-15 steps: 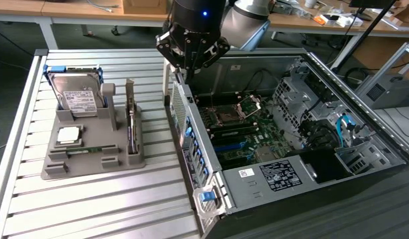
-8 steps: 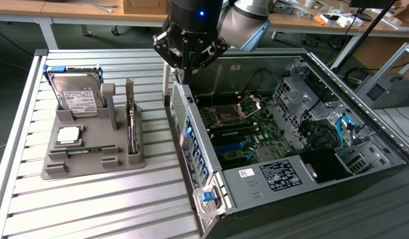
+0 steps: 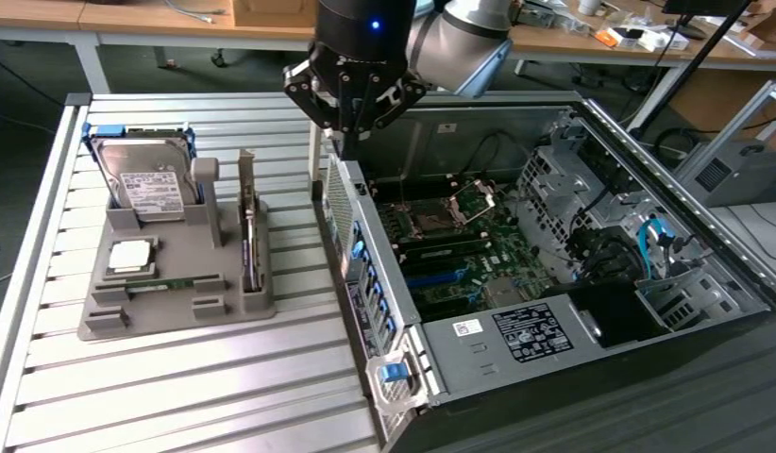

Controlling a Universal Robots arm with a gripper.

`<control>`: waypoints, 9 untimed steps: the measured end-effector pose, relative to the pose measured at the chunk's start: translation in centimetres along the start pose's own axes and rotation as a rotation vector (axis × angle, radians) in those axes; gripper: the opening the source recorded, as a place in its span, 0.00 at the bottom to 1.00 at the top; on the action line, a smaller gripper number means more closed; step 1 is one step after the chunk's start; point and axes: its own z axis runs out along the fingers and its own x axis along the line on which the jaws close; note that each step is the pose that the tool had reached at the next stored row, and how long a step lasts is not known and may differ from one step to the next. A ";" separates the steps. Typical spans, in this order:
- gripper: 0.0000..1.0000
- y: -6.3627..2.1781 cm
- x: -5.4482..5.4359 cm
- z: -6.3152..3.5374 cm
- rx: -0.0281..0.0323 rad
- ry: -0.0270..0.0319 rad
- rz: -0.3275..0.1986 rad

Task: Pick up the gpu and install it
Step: 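Reach for the gpu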

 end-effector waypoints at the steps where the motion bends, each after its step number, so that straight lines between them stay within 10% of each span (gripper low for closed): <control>1: 0.11 -0.01 0.1 0.00 0.0000 -0.0001 0.000; 9: 0.11 -0.03 0.4 -0.01 0.0000 0.0000 0.000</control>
